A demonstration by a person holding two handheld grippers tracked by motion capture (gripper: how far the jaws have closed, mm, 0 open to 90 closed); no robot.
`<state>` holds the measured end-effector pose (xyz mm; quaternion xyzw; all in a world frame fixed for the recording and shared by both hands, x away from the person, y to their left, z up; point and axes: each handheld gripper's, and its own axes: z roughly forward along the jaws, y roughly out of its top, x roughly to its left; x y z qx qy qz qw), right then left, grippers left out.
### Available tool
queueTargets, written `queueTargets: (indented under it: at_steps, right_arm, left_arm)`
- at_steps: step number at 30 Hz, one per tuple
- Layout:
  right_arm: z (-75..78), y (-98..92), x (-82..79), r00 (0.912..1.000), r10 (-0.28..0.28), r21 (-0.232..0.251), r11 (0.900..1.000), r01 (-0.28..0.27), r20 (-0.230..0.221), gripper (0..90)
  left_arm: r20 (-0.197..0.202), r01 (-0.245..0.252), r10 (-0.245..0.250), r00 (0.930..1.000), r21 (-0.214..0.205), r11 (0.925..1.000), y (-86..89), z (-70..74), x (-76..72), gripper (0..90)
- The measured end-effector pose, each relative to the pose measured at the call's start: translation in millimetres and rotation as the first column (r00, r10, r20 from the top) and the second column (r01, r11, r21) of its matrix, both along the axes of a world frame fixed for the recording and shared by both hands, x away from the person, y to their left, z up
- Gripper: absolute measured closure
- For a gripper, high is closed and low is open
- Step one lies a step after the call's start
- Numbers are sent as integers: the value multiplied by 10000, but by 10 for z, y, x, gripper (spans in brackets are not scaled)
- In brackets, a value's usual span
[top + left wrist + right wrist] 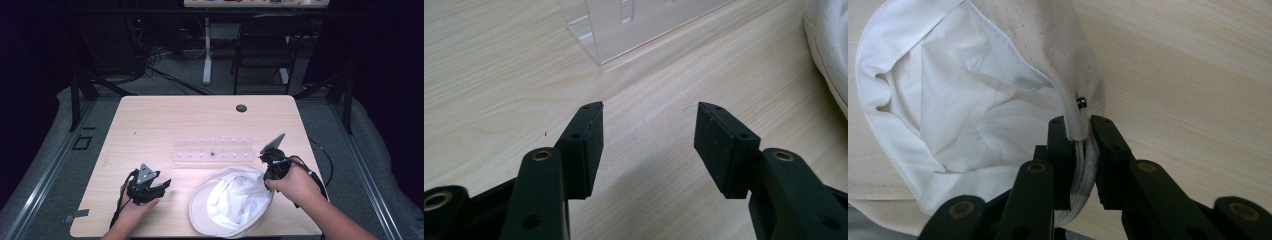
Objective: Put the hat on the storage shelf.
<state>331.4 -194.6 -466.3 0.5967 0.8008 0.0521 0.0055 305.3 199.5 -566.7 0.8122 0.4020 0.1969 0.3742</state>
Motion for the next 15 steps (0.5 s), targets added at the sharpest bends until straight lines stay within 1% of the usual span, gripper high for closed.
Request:
queueTargets:
  at_steps: [1, 2, 3, 4, 5, 6, 7, 8, 9, 10, 11, 12, 13, 14, 15]
  right_arm:
    - [21, 5, 22, 9996, 100, -112, 9999, -103, -265, 799]
    - [24, 27, 41, 9993, -95, -172, 9998, 89, -372, 799]
    - [24, 27, 41, 9993, -95, -172, 9998, 89, -372, 799]
    - [38, 42, 68, 9984, -177, -245, 9996, 164, -541, 799]
    - [38, 42, 68, 9984, -177, -245, 9996, 164, -541, 799]
    - [76, 46, 106, 9957, -15, -421, 9991, -24, -921, 799]
    - [76, 46, 106, 9957, -15, -421, 9991, -24, -921, 799]
    - [73, 59, 114, 9961, -261, -280, 9993, 239, -846, 800]
    - [79, 63, 121, 9951, -331, -223, 9993, 311, -929, 801]
    - [107, 61, 145, 9914, -157, -337, 9994, 114, -1302, 802]
    - [121, 57, 162, 9884, -60, -373, 9993, 4, -1520, 803]
    - [121, 57, 162, 9884, -60, -373, 9993, 4, -1520, 803]
    - [99, 67, 150, 9904, -424, -83, 9991, 417, -1316, 804]
    - [122, 56, 174, 9863, -304, -69, 9995, 297, -1624, 804]
    - [143, 49, 196, 9826, -406, 107, 9990, 432, -1814, 804]
  left_arm:
    - [3, -2, 2, 10000, -3, 10000, 1, 0, 1, 459]
    - [-13, -17, 17, 10000, -17, 10000, 1, -1, 1, 459]
    - [-13, -17, 17, 10000, -17, 10000, 1, -1, 1, 459]
    - [21, 11, -11, 10000, 1, 10000, 5, -1, 5, 458]
    - [21, 11, -11, 10000, 1, 10000, 5, -1, 5, 459]
    - [19, 9, -9, 10000, -21, 10000, 9, -1, 6, 459]
    - [19, 9, -9, 10000, -21, 10000, 9, -1, 6, 459]
    - [7, -15, 15, 10000, -24, 10000, 13, -1, 8, 459]
    - [-125, 54, -53, 9999, 12, 10000, 20, 8, 8, 458]
    - [-125, 54, -53, 9999, 12, 10000, 20, 8, 8, 459]
    - [-64, 33, -33, 10000, 1, 10000, 20, 3, 12, 459]
    - [-82, 22, -22, 10000, -12, 10000, 19, 2, 12, 459]
    - [-77, 29, -29, 10000, -22, 10000, 19, 2, 12, 458]
    - [-68, 22, -22, 10000, -27, 10000, 18, 3, 11, 458]
    - [-122, 61, -61, 9999, -18, 10000, 18, 7, 10, 459]
